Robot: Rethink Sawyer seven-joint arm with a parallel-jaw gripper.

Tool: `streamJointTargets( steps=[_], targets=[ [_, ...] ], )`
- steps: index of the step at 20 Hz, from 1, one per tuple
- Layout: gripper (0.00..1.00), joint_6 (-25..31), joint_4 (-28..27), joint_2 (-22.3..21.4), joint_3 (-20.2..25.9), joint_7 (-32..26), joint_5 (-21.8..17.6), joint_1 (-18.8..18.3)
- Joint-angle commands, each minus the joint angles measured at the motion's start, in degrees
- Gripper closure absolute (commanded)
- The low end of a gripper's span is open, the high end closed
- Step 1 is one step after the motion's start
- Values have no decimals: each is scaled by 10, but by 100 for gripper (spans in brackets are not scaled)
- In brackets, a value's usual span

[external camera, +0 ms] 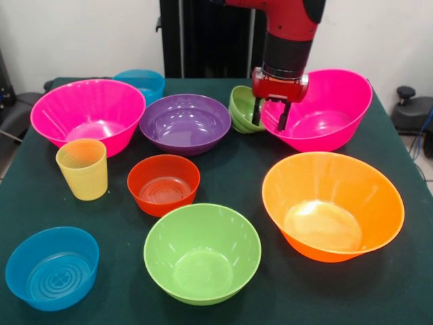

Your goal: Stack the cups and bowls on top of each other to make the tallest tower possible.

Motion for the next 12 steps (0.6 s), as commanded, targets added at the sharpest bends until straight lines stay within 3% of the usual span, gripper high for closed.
streamJointTargets(
  steps=[1,5,12],
  targets=[
    [100,35,2,-24,51,80,1,-14],
    [100,67,10,-52,57,66,-3,-21],
    [100,55,-2,-35,45,68,-3,-7]
  ],
)
